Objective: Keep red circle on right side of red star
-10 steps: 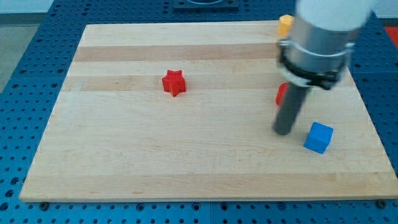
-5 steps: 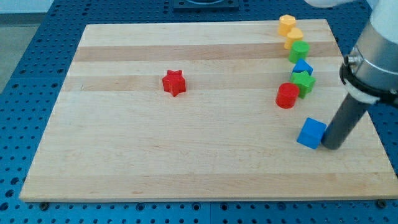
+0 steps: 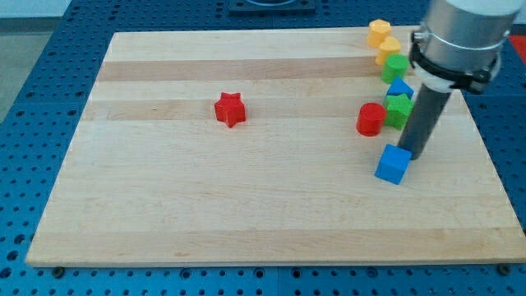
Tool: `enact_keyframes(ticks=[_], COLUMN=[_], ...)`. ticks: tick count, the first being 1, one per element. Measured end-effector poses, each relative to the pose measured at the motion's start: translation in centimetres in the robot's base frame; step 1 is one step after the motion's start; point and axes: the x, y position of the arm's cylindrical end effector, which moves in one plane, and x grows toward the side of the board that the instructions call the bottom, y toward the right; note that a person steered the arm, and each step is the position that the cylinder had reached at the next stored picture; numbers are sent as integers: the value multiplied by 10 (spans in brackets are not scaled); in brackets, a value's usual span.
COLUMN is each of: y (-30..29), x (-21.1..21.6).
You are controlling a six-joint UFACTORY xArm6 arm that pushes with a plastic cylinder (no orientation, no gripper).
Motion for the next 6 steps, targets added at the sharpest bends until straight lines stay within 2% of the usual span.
enact_keyframes(ticks=[1, 2, 3, 4, 6], y=[11, -9, -61, -54, 2], x=[-15, -62, -95, -71, -46])
